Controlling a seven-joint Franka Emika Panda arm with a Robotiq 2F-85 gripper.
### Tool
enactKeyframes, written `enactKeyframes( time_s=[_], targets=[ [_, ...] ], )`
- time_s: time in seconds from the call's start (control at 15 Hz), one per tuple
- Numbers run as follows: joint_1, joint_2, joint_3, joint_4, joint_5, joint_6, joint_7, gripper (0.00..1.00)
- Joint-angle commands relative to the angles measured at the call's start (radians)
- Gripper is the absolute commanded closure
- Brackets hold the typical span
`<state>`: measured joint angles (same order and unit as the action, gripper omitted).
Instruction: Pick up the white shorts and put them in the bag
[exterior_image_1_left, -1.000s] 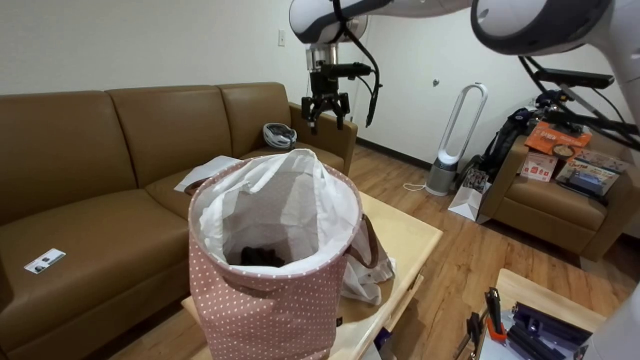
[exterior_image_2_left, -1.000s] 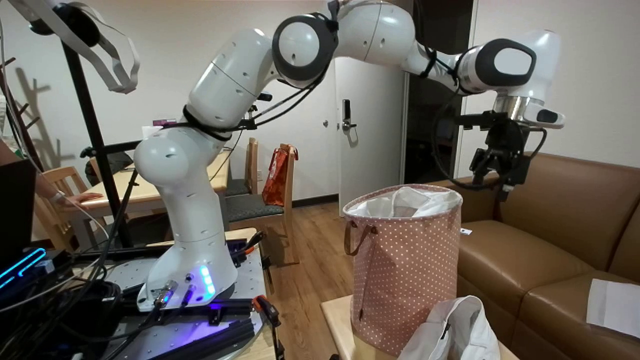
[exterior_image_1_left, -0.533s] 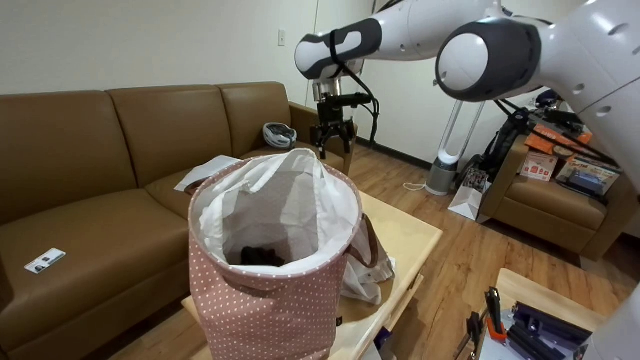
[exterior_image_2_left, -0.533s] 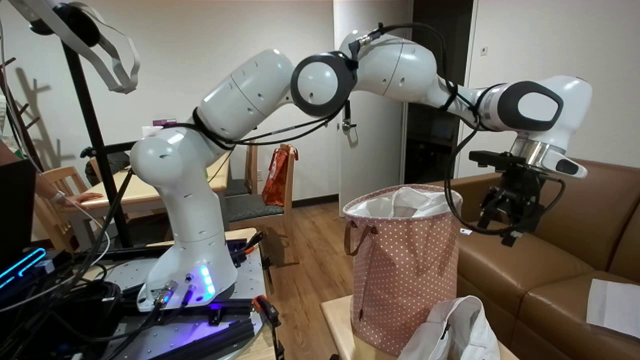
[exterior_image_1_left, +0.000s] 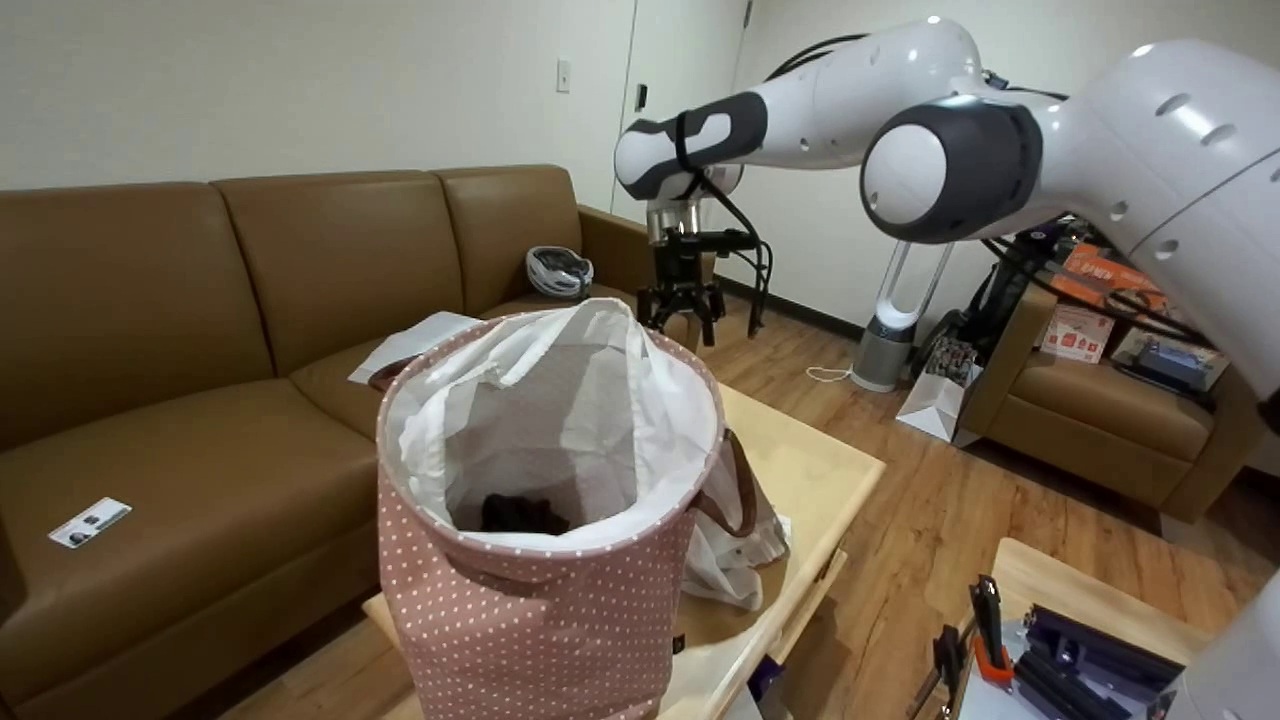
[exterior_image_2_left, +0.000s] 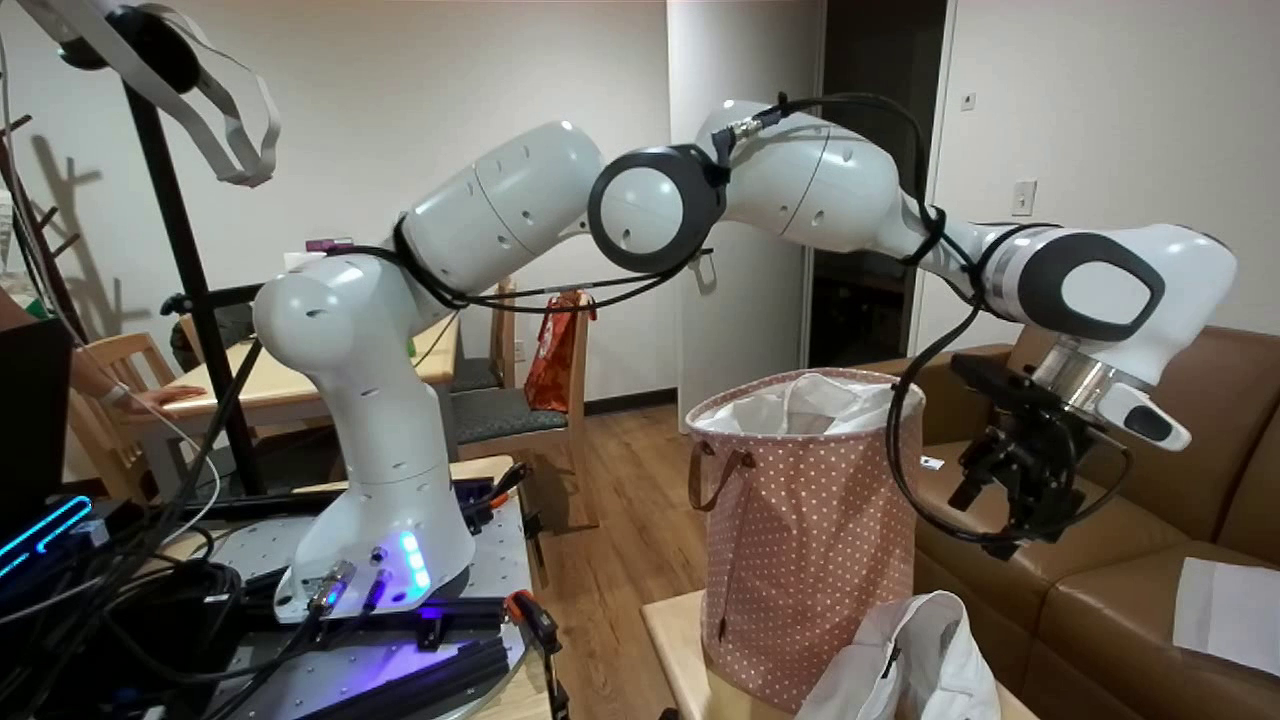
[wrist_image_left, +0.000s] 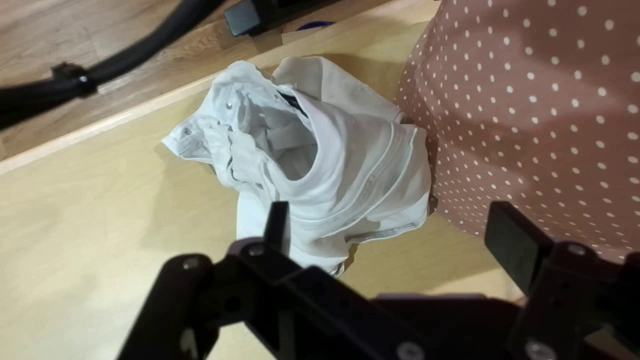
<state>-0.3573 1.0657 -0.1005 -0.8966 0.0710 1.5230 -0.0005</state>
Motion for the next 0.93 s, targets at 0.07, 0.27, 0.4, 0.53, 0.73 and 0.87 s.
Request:
enactKeyframes(
  time_s=[0.07, 0.27, 0.4, 0.53, 0.73, 0.87],
  targets=[
    [-0.040, 0.034, 0.022, -0.017, 0.049, -0.016, -0.005, 0.00],
    [-0.026, 0.042, -0.012, -0.058, 0.008, -0.021, 0.014, 0.00],
    [-0.021, 0.047, -0.022, -0.074, -0.001, -0.026, 0.010, 0.00],
    [-0.014, 0.052, -0.030, -0.094, -0.002, -0.027, 0.007, 0.00],
    [-0.020, 0.063, -0.013, -0.122, 0.028, -0.011, -0.003, 0.00],
    [-0.018, 0.076, 0.002, -0.139, 0.039, 0.007, -0.002, 0.27]
  ],
)
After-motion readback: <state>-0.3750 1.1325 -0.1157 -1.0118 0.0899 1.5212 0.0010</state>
